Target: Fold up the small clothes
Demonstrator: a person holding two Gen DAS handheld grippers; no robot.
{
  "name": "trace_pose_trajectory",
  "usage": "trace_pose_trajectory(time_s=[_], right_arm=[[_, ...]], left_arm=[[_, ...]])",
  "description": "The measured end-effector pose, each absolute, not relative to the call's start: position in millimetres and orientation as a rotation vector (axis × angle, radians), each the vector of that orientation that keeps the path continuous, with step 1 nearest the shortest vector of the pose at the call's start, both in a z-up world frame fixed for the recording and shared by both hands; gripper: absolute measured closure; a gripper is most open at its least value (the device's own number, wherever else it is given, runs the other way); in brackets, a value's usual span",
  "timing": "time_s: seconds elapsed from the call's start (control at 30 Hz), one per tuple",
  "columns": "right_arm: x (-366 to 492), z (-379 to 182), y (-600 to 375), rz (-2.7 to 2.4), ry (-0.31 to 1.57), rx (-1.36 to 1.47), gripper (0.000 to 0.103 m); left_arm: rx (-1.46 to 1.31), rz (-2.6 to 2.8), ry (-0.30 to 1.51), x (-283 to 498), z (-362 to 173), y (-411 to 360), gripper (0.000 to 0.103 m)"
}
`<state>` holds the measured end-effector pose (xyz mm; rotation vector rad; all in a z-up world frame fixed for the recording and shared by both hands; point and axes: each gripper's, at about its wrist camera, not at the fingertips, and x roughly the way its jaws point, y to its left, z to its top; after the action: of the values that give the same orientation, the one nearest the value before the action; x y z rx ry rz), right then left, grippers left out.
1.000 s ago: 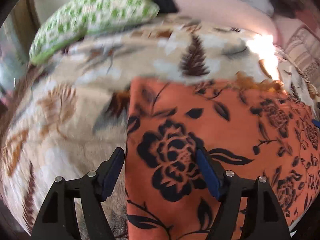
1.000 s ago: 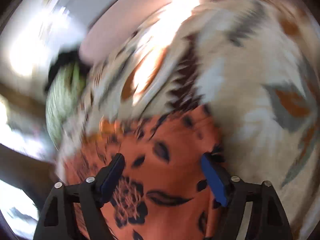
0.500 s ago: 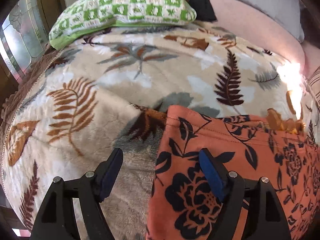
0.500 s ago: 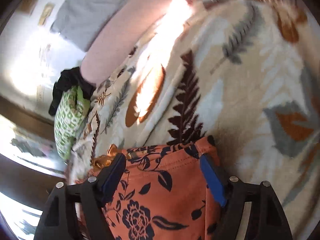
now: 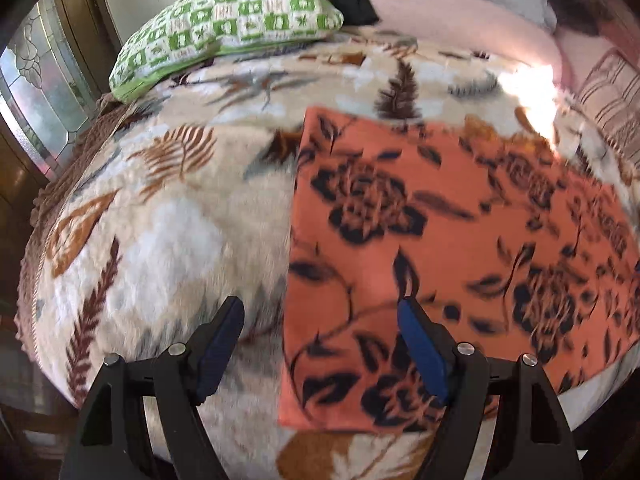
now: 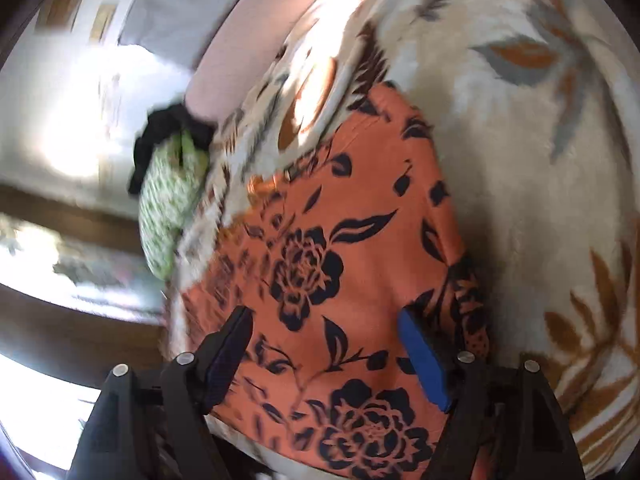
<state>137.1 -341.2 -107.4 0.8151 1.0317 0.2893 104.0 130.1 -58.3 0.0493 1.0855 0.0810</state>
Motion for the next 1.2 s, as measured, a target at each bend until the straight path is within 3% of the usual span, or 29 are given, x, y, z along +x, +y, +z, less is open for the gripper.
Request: trace_pose_trajectory(time_s=[0.17, 0.3, 0.33, 0.53, 0.67, 0.8, 1.0, 1.2], right_arm=[[136, -70, -310, 0.407, 0.971, 0.707, 0.023], [141, -119, -326, 0.205, 1.109, 0.746, 0.024], [134, -119, -328, 0.222, 1.073, 0.784, 0.029], [113, -73, -300, 0.343, 0.992, 0.661, 0.029], [119, -92, -306, 0.285, 1.022, 0.688, 0.026], [117, -107, -324, 0.243, 1.056, 0.784, 0.026], [146, -66, -314, 0.338, 0.994, 0.685, 0.026], [201, -74, -336, 0.363, 0.997, 0.783, 0.026]], left_arm=[[0.081, 0.103, 1.1, 93, -74, 130, 0.023], [0.039, 0.114, 1.101, 91, -68, 135, 0.023], [0.045, 0.111, 1.086, 89, -62, 135, 0.023], [0.02, 0.119, 1.035, 82, -50, 142, 0.023], [0.017, 0.161, 1.133, 85, -78, 153, 0.022], [-0.019, 0.146, 1.086, 81, -60, 159, 0.022], [0.007, 0.127, 1.0, 124, -29, 157, 0.022], [-0.022, 0.075, 1.003, 189, -31, 151, 0.022]])
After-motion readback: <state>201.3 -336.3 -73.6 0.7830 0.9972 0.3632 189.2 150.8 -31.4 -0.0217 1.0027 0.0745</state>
